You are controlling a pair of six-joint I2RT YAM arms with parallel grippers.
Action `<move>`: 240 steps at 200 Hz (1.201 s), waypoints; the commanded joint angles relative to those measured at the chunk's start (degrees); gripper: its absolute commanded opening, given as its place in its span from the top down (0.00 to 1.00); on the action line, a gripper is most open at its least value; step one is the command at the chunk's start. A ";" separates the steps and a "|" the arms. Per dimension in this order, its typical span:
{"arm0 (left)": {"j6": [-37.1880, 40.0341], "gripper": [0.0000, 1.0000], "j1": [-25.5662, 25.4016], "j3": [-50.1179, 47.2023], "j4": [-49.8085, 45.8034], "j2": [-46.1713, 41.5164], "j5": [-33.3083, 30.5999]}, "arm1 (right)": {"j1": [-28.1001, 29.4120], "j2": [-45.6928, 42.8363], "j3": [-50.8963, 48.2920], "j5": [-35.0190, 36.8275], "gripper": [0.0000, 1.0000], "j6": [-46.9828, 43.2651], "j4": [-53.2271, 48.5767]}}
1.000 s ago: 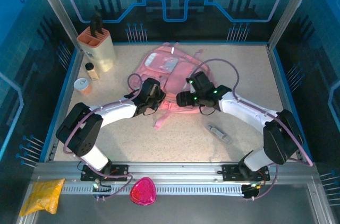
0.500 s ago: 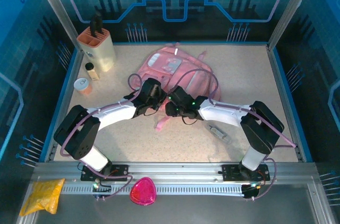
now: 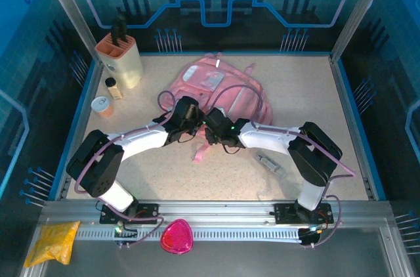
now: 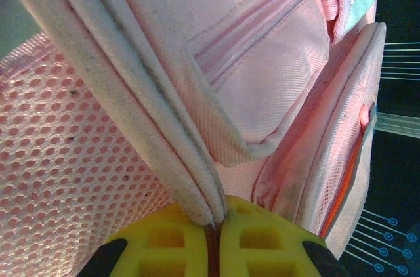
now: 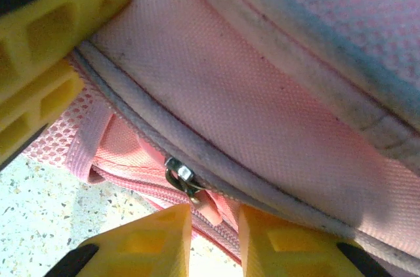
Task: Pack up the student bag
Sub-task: Rotate the student bag at the center of the table, then zip the student bag at the center of the table.
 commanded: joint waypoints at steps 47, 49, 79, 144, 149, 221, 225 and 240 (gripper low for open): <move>0.55 1.00 -1.53 0.07 2.92 -1.70 3.15 | 0.89 0.08 0.64 1.82 0.79 -11.06 12.07; 0.56 1.00 -1.51 0.02 2.94 -1.72 3.12 | 0.89 -0.03 0.46 1.95 0.79 -11.16 12.40; 0.52 1.00 -1.49 -0.25 3.15 -1.42 3.12 | 0.79 -1.00 -0.78 3.19 0.81 -12.49 14.76; 0.94 1.00 -1.53 0.31 2.69 -1.61 3.08 | -1.72 0.17 -0.06 5.02 0.92 -12.15 13.00; 1.10 1.00 -1.45 0.27 2.41 -1.68 2.79 | -1.65 -0.51 -0.35 5.10 0.95 -12.07 12.59; 3.93 1.00 2.69 0.12 1.24 -2.36 3.51 | -2.08 -9.21 -8.21 3.42 1.00 -5.43 3.88; 4.27 1.00 3.06 0.10 1.23 -2.44 3.50 | -2.27 -9.50 -8.73 3.20 1.00 -5.18 3.18; 5.20 1.00 4.32 0.48 0.49 -2.39 4.01 | -3.02 -11.12 -10.62 2.77 1.00 -4.43 1.37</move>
